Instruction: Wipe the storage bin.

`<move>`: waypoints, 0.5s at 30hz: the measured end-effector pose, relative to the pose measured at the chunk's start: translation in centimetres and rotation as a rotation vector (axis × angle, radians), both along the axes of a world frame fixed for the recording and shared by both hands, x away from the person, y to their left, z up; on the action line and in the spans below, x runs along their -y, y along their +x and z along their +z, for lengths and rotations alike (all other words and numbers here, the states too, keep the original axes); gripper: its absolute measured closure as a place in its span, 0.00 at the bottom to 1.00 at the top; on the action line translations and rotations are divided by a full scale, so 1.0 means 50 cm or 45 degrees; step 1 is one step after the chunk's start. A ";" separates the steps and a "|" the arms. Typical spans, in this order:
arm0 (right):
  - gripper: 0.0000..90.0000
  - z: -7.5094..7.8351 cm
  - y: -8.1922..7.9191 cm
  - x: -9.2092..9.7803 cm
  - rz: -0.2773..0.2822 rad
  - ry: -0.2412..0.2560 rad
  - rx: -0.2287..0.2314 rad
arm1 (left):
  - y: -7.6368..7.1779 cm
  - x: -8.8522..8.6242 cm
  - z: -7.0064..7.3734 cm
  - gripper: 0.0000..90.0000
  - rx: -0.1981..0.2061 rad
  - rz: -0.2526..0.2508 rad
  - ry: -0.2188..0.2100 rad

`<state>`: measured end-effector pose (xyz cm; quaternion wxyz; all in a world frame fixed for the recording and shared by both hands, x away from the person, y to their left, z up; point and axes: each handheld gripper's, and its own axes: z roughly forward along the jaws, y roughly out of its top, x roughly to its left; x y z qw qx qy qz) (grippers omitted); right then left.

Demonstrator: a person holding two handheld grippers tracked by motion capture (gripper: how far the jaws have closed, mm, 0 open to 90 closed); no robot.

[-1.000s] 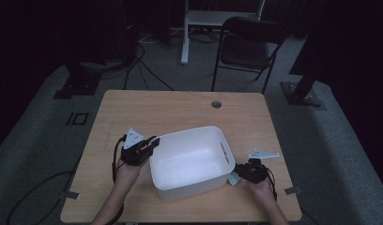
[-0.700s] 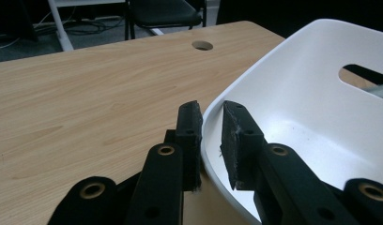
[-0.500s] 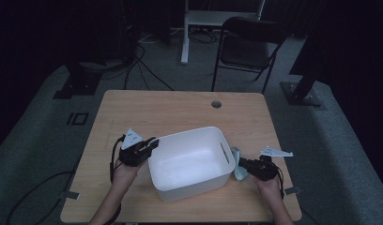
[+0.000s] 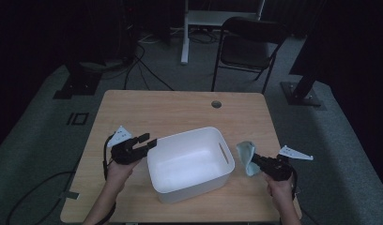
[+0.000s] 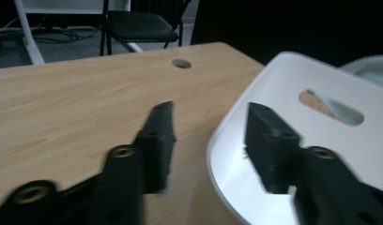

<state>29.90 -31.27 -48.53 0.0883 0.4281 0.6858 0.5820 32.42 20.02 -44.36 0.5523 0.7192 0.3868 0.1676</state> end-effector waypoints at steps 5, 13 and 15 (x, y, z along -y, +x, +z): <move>0.95 -0.001 -0.001 -0.004 0.006 0.006 -0.005 | 0.023 -0.004 0.006 0.42 -0.026 -0.038 0.022; 0.95 -0.004 -0.002 -0.003 0.010 0.007 -0.012 | 0.036 0.015 -0.001 0.35 0.034 -0.101 0.154; 0.95 -0.005 -0.002 -0.004 0.014 0.004 -0.018 | 0.040 0.019 -0.001 0.36 0.050 -0.131 0.163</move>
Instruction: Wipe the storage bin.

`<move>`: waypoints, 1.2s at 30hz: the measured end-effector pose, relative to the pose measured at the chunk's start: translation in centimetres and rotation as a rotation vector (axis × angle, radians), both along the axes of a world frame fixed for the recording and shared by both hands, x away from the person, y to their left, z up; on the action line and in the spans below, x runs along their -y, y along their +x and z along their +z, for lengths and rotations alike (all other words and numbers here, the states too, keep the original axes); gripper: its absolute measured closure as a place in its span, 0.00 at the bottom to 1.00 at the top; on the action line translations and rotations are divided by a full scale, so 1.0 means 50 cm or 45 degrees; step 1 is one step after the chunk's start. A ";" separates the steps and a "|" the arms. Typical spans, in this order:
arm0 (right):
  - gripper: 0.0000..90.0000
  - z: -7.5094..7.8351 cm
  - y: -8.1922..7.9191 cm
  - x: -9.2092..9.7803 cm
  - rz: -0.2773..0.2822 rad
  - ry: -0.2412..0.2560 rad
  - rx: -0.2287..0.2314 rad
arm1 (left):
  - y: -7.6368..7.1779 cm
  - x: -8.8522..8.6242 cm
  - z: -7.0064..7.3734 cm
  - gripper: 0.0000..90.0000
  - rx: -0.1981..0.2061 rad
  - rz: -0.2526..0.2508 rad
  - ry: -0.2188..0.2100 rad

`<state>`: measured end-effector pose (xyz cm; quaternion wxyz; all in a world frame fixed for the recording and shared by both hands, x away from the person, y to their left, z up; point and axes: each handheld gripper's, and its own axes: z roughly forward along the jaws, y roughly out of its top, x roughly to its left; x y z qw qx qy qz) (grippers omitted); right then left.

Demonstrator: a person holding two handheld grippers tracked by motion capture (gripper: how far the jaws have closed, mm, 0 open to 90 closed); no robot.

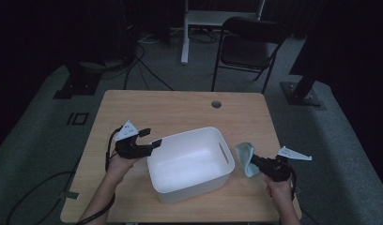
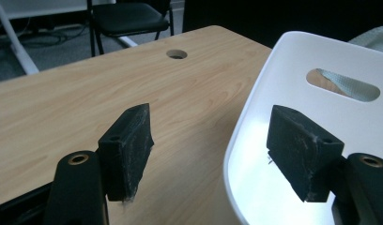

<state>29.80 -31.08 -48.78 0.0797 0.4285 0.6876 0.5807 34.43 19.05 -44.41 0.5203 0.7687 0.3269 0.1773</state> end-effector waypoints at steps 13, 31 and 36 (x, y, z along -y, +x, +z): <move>0.95 -0.003 0.001 -0.003 0.005 -0.007 -0.004 | 0.031 0.008 -0.003 0.59 -0.019 -0.126 0.040; 0.95 -0.002 0.001 0.000 0.000 -0.004 0.001 | 0.029 0.016 -0.011 0.90 -0.056 -0.152 0.063; 0.95 -0.001 0.000 0.002 -0.006 -0.004 0.002 | 0.012 0.016 -0.013 0.94 -0.051 -0.119 0.054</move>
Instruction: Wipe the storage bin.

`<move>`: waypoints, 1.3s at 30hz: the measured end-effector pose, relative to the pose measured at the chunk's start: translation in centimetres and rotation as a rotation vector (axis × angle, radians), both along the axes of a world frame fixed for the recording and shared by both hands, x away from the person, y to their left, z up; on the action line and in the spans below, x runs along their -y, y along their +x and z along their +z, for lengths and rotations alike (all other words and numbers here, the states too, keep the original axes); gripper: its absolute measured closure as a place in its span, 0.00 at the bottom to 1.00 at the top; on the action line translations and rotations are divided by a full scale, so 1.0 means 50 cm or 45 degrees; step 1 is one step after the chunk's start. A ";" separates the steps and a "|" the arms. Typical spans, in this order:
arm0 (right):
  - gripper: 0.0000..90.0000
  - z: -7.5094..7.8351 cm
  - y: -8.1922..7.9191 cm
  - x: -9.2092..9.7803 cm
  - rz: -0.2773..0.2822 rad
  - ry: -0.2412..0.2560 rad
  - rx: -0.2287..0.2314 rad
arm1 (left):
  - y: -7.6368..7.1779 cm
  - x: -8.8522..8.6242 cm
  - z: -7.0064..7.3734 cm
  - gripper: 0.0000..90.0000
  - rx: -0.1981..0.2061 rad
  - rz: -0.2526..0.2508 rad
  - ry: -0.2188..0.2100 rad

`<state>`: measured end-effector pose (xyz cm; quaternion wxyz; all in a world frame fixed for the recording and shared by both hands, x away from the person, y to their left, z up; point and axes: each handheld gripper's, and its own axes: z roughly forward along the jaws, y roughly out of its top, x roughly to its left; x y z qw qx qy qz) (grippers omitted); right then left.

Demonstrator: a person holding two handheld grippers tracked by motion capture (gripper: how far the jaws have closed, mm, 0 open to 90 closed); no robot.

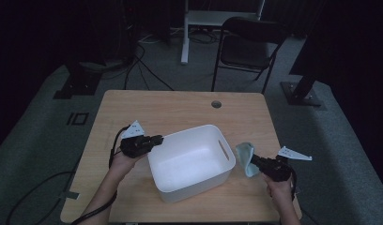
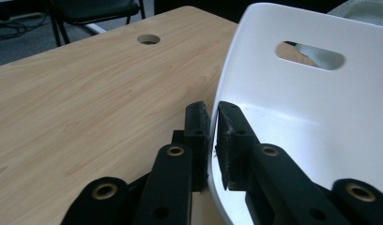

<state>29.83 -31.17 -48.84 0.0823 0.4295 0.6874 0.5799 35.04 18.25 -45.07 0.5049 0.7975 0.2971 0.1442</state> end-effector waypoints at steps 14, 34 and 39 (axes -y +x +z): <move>0.95 0.002 -0.001 0.003 -0.005 0.010 0.003 | -0.013 -0.001 -0.006 0.89 -0.039 0.074 -0.050; 0.95 0.002 -0.002 0.007 -0.006 0.015 0.004 | -0.038 0.013 -0.009 0.97 -0.002 0.216 0.001; 0.95 0.003 -0.001 0.006 -0.005 0.023 0.003 | -0.046 0.010 -0.011 0.97 -0.003 0.244 -0.019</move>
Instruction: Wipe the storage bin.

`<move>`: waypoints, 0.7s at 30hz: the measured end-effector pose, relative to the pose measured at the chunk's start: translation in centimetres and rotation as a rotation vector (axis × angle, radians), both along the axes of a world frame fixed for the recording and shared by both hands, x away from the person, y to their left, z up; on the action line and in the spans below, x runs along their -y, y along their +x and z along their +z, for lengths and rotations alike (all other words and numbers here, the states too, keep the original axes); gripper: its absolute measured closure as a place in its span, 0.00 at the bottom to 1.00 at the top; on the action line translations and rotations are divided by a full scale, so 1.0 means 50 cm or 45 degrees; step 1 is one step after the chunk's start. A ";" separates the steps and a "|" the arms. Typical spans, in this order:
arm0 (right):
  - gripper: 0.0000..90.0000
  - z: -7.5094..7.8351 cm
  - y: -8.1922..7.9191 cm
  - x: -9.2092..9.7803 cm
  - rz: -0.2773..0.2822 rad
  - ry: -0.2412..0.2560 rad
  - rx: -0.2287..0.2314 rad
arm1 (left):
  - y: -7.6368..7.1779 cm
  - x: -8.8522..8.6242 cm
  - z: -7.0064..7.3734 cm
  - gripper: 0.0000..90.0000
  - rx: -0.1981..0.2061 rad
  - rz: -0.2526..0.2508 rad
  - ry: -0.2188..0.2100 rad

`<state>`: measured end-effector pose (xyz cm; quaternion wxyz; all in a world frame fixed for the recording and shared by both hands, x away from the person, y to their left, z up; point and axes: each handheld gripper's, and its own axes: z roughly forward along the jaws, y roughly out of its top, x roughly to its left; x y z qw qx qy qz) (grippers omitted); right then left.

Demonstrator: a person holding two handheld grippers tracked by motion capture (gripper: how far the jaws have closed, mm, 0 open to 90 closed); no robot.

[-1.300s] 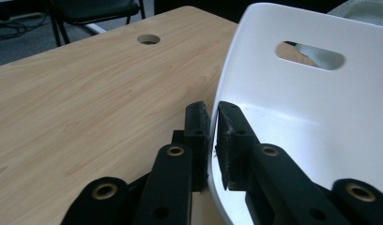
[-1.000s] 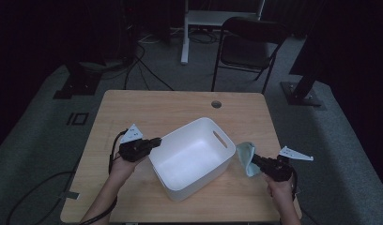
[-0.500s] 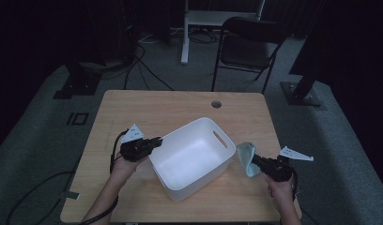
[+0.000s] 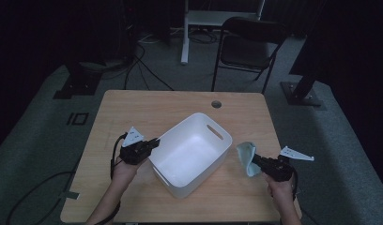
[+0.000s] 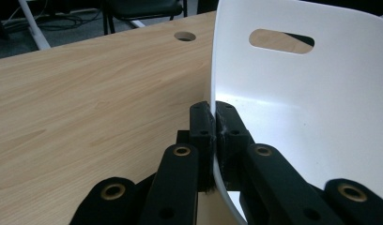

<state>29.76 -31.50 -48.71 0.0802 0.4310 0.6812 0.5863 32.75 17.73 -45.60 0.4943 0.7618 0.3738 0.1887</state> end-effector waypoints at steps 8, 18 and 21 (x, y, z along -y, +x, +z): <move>0.95 -0.002 0.000 -0.008 0.012 -0.002 -0.006 | -0.008 0.001 -0.005 0.96 0.005 0.033 -0.037; 0.95 0.012 -0.010 -0.027 0.023 -0.005 0.004 | -0.013 0.003 -0.007 0.96 -0.027 0.063 -0.084; 0.95 0.023 -0.018 -0.038 0.029 -0.016 0.016 | -0.022 0.006 -0.006 0.96 -0.030 0.065 -0.078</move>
